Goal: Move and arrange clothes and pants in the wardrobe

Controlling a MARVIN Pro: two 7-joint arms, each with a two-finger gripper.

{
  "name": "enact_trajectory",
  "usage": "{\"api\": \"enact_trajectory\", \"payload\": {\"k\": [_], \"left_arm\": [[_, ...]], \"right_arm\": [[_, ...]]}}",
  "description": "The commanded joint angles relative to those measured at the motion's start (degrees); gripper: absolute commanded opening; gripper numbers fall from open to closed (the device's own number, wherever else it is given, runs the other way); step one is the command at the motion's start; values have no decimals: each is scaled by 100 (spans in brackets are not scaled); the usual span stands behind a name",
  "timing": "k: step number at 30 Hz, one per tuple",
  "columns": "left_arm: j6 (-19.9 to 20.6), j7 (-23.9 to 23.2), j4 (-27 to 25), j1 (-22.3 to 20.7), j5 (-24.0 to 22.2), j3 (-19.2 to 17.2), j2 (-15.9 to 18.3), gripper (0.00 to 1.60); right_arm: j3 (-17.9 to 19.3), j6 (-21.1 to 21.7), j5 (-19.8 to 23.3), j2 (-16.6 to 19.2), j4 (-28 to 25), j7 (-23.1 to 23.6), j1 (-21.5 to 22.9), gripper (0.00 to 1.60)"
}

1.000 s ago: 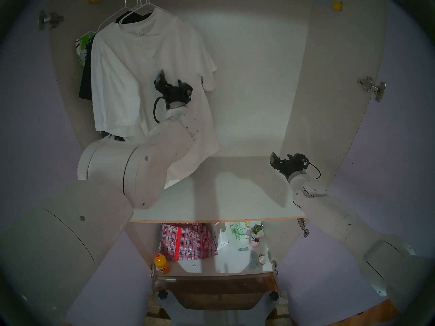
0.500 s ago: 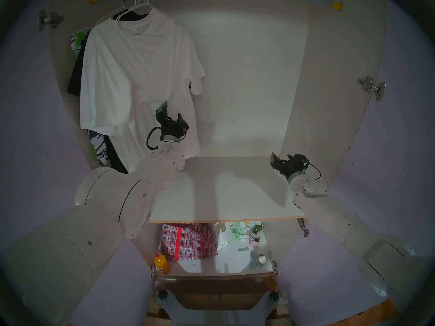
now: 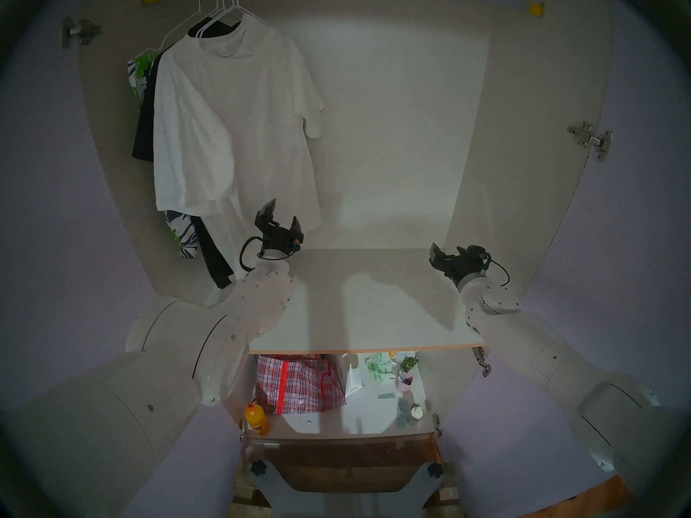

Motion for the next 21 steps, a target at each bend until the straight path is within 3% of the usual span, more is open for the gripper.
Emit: {"api": "enact_trajectory", "payload": {"k": [1, 11, 21], "left_arm": [[-292, -120, -165, -95, -119, -103, -55, 160], [-479, -298, -103, 98, -375, -382, -13, 160], [-646, -458, -142, 182, -593, -994, 18, 160]], "right_arm": [[46, -28, -7, -7, -78, 12, 133, 160], [48, -29, -8, -9, -76, 13, 135, 160], [51, -31, -9, -10, -81, 16, 145, 160]]}}
